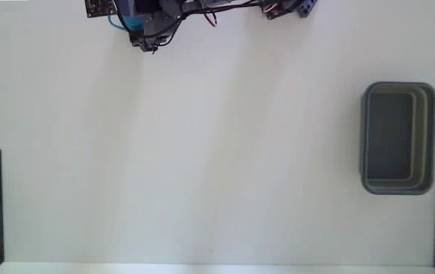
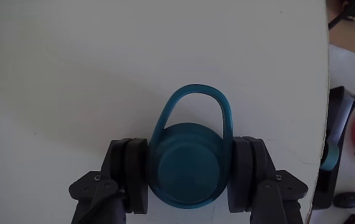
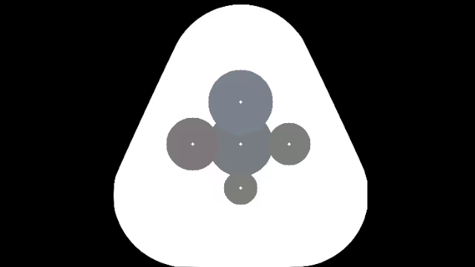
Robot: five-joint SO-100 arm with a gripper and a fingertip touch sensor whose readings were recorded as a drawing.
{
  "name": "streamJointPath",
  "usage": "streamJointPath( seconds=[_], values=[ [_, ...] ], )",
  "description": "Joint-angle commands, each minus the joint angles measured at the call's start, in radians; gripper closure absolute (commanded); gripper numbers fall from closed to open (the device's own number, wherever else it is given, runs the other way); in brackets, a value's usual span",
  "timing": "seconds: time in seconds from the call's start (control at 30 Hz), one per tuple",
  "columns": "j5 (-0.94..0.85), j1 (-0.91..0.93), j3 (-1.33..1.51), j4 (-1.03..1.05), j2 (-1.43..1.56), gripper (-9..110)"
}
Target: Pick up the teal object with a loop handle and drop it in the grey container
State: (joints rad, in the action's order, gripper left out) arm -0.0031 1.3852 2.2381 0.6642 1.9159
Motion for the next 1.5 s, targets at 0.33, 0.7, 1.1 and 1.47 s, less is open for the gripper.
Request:
streamJointPath(
  seconds=[0.33,0.7,1.1,1.47],
  values=[
    [0.003,0.027,-0.035,0.05,0.051,36],
    [0.003,0.027,-0.174,0.215,0.078,36],
    [0.003,0.027,-0.368,0.404,0.073,36],
    [0.003,0.027,-0.576,0.576,0.036,36]
  ],
)
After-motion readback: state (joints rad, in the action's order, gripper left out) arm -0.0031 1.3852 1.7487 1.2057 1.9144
